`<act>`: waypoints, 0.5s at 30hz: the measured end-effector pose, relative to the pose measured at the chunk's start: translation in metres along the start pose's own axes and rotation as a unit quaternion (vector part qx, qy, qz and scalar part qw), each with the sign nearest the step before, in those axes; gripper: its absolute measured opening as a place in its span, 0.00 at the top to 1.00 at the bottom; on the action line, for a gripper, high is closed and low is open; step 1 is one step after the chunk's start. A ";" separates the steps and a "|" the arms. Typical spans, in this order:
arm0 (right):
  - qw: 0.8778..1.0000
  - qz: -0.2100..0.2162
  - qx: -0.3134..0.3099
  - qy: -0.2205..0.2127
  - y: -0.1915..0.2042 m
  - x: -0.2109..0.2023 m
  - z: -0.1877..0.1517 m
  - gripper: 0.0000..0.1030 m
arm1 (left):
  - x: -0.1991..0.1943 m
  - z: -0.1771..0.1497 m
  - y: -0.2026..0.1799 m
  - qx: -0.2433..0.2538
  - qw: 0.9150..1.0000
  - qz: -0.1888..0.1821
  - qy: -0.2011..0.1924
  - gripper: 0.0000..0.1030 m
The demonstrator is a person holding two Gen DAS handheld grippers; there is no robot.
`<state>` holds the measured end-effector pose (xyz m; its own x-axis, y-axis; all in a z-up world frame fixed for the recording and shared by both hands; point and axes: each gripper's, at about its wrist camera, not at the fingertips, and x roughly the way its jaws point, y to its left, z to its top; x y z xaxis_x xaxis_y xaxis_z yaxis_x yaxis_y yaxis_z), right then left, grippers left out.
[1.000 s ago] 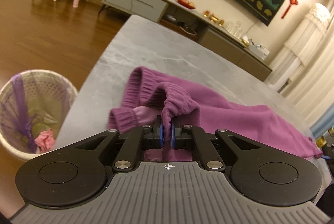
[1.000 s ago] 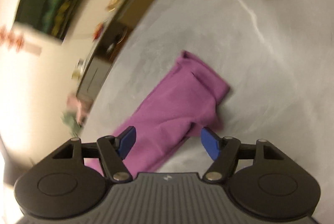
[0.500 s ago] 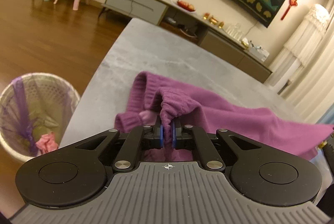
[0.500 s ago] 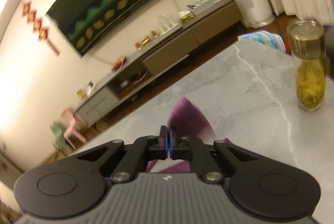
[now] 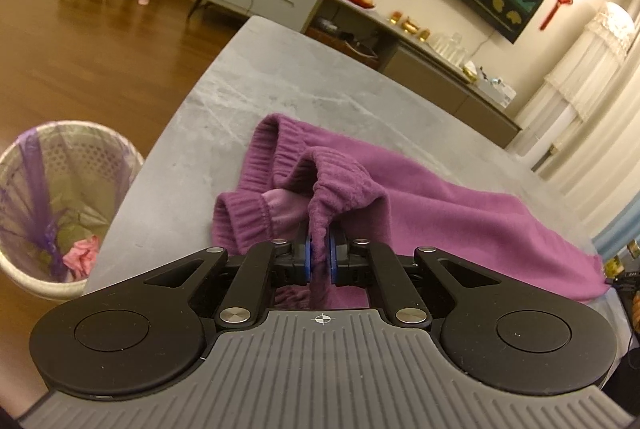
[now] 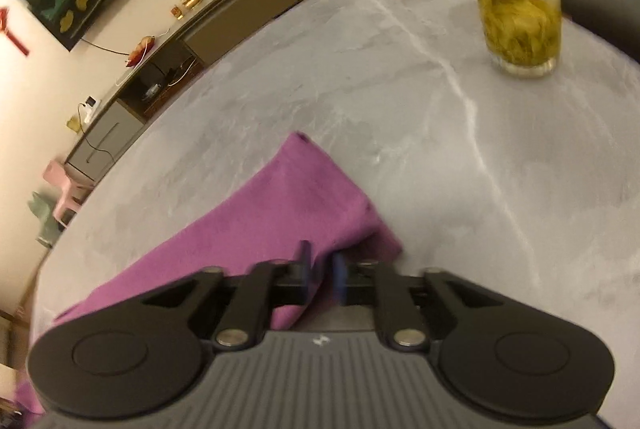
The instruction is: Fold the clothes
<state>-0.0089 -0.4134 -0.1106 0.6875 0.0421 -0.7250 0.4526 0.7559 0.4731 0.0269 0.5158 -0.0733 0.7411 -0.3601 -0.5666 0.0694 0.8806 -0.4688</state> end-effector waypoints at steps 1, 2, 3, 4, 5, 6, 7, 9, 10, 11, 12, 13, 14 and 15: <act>1.000 -0.002 0.003 -0.003 -0.004 -0.002 0.001 0.97 | -0.001 -0.001 -0.001 -0.001 1.000 0.003 -0.001 0.96; 1.000 -0.004 0.005 -0.006 -0.007 -0.005 0.002 0.97 | -0.002 -0.003 -0.001 -0.007 1.000 0.008 -0.003 0.93; 1.000 -0.006 0.008 -0.009 -0.011 -0.007 0.002 0.97 | -0.003 -0.004 0.000 -0.014 1.000 0.014 -0.005 0.83; 1.000 -0.011 0.007 -0.007 -0.013 -0.007 0.002 0.97 | -0.005 -0.005 0.002 -0.020 1.000 0.019 -0.008 0.78; 1.000 -0.019 0.001 0.001 -0.014 -0.003 0.000 0.97 | -0.007 -0.007 0.004 -0.035 0.999 0.021 -0.014 0.77; 1.000 -0.022 0.000 0.006 -0.014 -0.001 -0.001 0.97 | -0.011 -0.009 0.008 -0.052 0.998 0.022 -0.021 0.72; 1.000 -0.022 0.001 0.005 -0.014 -0.001 -0.002 0.97 | -0.014 -0.011 0.012 -0.069 0.997 0.022 -0.029 0.64; 1.000 -0.022 0.003 0.003 -0.013 -0.001 -0.002 0.95 | -0.020 -0.014 0.011 -0.083 0.996 0.009 -0.038 0.58; 1.000 -0.024 0.003 0.002 -0.012 0.000 -0.002 0.95 | -0.023 -0.016 0.008 -0.082 0.996 0.002 -0.039 0.56; 1.000 -0.026 0.003 0.001 -0.011 0.000 -0.002 0.95 | -0.025 -0.017 0.004 -0.080 0.996 -0.006 -0.041 0.55; 1.000 -0.029 0.001 0.001 -0.009 0.001 -0.003 0.95 | -0.029 -0.018 -0.001 -0.081 0.996 -0.015 -0.046 0.53; 0.999 -0.032 -0.001 0.000 -0.008 0.002 -0.004 0.95 | -0.033 -0.019 -0.004 -0.091 0.994 -0.029 -0.054 0.50; 0.999 -0.035 -0.003 -0.001 -0.007 0.002 -0.004 0.95 | -0.037 -0.020 -0.007 -0.106 0.991 -0.043 -0.063 0.48; 0.999 -0.038 -0.005 -0.002 -0.006 0.002 -0.005 0.95 | -0.040 -0.021 -0.009 -0.122 0.988 -0.056 -0.071 0.44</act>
<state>-0.0129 -0.4150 -0.1171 0.6542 -0.0186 -0.7561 0.4983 0.7626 0.4124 -0.0174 0.5162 -0.0605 0.8257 -0.3886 -0.4090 0.0061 0.7311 -0.6823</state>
